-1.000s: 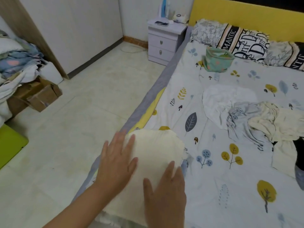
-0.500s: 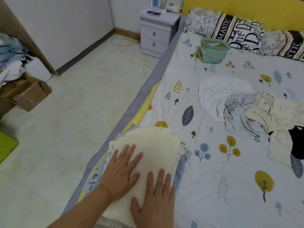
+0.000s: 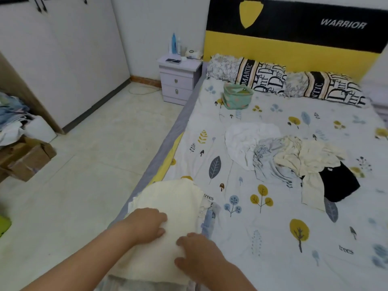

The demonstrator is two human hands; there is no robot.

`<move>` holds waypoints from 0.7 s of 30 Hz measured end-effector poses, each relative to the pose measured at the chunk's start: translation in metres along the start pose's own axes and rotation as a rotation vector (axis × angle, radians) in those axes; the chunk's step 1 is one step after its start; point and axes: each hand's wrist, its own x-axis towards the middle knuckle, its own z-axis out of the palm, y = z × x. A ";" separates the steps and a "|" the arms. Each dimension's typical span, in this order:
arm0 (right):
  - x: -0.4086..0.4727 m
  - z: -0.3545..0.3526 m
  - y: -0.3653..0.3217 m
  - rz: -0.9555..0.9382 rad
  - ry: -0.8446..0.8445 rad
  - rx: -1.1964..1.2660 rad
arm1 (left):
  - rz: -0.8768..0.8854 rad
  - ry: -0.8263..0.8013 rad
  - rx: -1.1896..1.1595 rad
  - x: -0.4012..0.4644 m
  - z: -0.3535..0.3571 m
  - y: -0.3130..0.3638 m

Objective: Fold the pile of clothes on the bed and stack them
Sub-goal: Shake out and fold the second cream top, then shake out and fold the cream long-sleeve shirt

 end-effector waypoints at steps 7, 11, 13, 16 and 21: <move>-0.080 -0.074 0.039 -0.066 -0.035 -0.056 | 0.066 0.039 0.065 -0.026 -0.073 0.069; -0.127 -0.109 0.082 -0.058 -0.012 -0.104 | 0.105 0.075 0.093 -0.023 -0.105 0.128; -0.148 -0.123 0.109 -0.029 0.013 -0.126 | 0.125 0.070 0.071 -0.018 -0.118 0.162; -0.177 -0.143 0.154 0.016 0.039 -0.171 | 0.162 0.056 0.053 -0.005 -0.135 0.214; -0.212 -0.174 0.232 0.099 0.025 -0.220 | 0.177 0.044 0.032 0.026 -0.158 0.288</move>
